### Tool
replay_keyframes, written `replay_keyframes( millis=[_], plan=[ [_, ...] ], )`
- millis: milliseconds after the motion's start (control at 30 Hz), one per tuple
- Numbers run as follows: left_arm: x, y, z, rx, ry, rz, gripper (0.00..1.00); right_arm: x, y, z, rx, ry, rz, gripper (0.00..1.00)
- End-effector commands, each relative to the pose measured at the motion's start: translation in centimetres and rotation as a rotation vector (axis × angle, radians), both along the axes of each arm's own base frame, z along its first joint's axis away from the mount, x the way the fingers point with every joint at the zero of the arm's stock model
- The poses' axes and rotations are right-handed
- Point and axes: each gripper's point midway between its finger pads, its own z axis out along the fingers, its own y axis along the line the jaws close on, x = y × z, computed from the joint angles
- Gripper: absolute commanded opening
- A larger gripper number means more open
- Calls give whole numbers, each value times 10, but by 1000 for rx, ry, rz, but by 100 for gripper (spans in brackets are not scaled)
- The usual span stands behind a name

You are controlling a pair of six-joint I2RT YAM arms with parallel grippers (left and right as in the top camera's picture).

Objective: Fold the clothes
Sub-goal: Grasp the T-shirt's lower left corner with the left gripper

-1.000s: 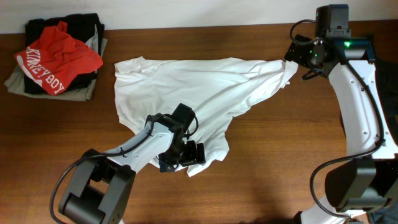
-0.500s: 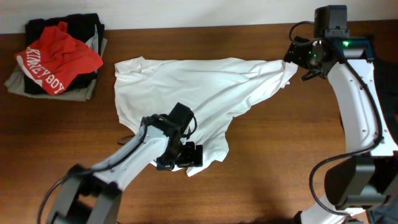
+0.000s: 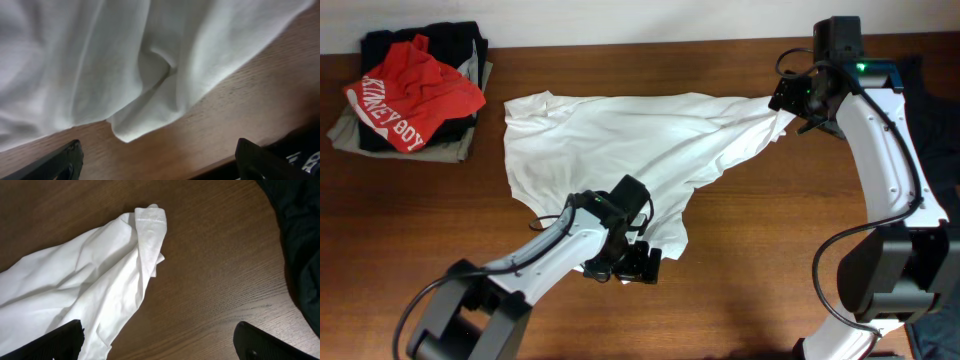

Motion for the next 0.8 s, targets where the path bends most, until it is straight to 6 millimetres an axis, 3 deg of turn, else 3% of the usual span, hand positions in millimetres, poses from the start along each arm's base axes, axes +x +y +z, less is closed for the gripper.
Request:
replay_keyframes(
  millis=[0, 167, 667, 767],
  plan=[
    [-2, -7, -3, -24, 20, -27, 96, 0, 2, -3, 7, 6, 1, 99],
    [4, -13, -3, -51, -14, -50, 84, 0, 2, -2, 6, 2, 1, 99],
    [-1, -11, -19, -21, 34, -53, 80, 0, 2, -3, 6, 3, 1, 99],
    [-1, -11, -19, -21, 33, -53, 41, 0, 2, -3, 6, 3, 1, 99]
  ],
)
